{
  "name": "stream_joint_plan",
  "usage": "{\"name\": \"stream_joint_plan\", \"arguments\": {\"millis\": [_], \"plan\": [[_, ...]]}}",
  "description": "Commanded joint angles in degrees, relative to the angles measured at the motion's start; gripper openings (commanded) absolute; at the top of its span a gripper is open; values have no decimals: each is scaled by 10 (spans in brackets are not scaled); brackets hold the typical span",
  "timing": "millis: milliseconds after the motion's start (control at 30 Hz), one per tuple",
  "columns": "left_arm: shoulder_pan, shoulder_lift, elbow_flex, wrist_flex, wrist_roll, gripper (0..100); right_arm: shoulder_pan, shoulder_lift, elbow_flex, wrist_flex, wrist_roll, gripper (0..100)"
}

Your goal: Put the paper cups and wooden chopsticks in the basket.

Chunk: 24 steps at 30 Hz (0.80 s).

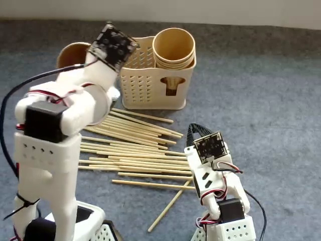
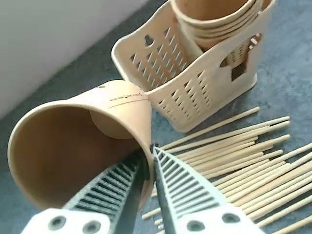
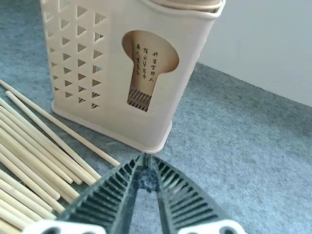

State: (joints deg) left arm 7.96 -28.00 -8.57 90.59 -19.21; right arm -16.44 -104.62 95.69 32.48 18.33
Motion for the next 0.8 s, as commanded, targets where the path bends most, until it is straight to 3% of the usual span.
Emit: {"name": "stream_joint_plan", "arguments": {"millis": [0,600,767], "plan": [[71,0,-30,-66,6,6,2,-7,57,3,7,9],[170,2,36,-326,-2,6,2,-7,57,3,7,9],[178,2,84,-342,-34,6,2,-7,57,3,7,9]]}}
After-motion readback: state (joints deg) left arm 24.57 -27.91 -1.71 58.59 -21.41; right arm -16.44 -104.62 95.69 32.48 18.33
